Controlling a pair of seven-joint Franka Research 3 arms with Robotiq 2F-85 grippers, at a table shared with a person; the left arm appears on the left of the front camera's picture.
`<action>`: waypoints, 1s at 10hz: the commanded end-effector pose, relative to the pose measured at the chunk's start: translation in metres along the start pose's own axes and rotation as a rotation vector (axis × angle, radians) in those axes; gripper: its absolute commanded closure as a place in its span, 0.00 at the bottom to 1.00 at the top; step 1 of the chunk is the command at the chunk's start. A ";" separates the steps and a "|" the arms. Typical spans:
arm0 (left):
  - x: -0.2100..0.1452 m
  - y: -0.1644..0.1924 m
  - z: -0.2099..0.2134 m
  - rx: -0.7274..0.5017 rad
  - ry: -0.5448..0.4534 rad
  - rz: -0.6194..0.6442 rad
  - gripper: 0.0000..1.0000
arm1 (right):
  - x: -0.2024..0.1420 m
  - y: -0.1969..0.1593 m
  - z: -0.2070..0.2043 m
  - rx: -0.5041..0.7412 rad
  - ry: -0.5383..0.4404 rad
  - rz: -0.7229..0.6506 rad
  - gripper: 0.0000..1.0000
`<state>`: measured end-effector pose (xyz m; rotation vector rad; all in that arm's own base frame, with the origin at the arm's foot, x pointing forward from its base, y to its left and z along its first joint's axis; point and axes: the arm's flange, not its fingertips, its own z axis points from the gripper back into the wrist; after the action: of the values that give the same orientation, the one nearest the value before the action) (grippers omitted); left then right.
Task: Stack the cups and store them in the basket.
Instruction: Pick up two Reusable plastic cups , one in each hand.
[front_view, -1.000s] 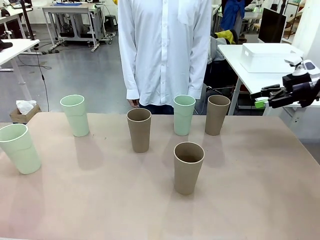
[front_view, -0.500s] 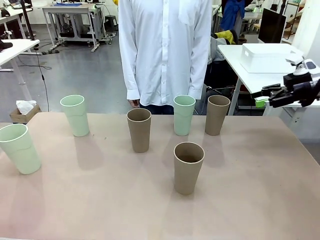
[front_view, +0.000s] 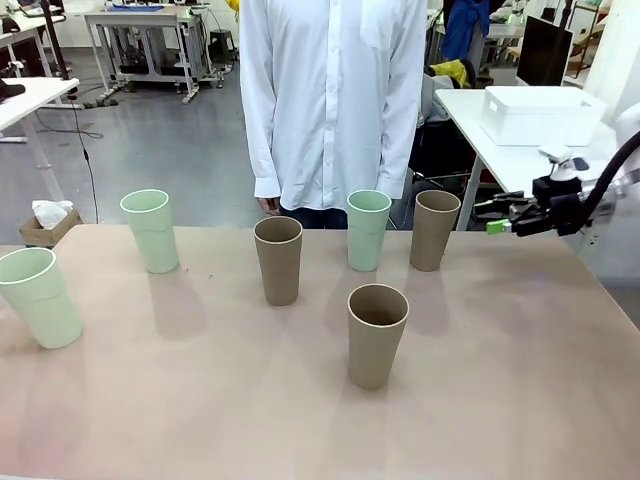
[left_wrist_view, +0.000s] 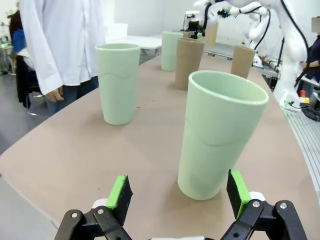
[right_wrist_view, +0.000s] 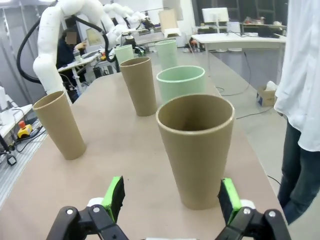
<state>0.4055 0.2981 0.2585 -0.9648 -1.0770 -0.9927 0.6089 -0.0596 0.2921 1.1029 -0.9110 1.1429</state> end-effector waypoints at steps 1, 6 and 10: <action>-0.008 0.006 -0.002 -0.017 -0.073 -0.038 0.00 | -0.010 -0.019 -0.004 0.034 -0.050 0.042 0.00; -0.028 0.009 -0.024 -0.004 -0.098 -0.022 0.00 | -0.027 -0.031 -0.030 -0.008 -0.101 0.042 0.00; -0.035 0.007 -0.030 -0.071 -0.154 -0.030 0.00 | -0.033 -0.038 -0.041 -0.014 -0.146 0.025 0.00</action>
<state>0.4151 0.2768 0.2182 -1.0580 -1.1561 -0.9701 0.6343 -0.0332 0.2452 1.1863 -0.9976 1.0851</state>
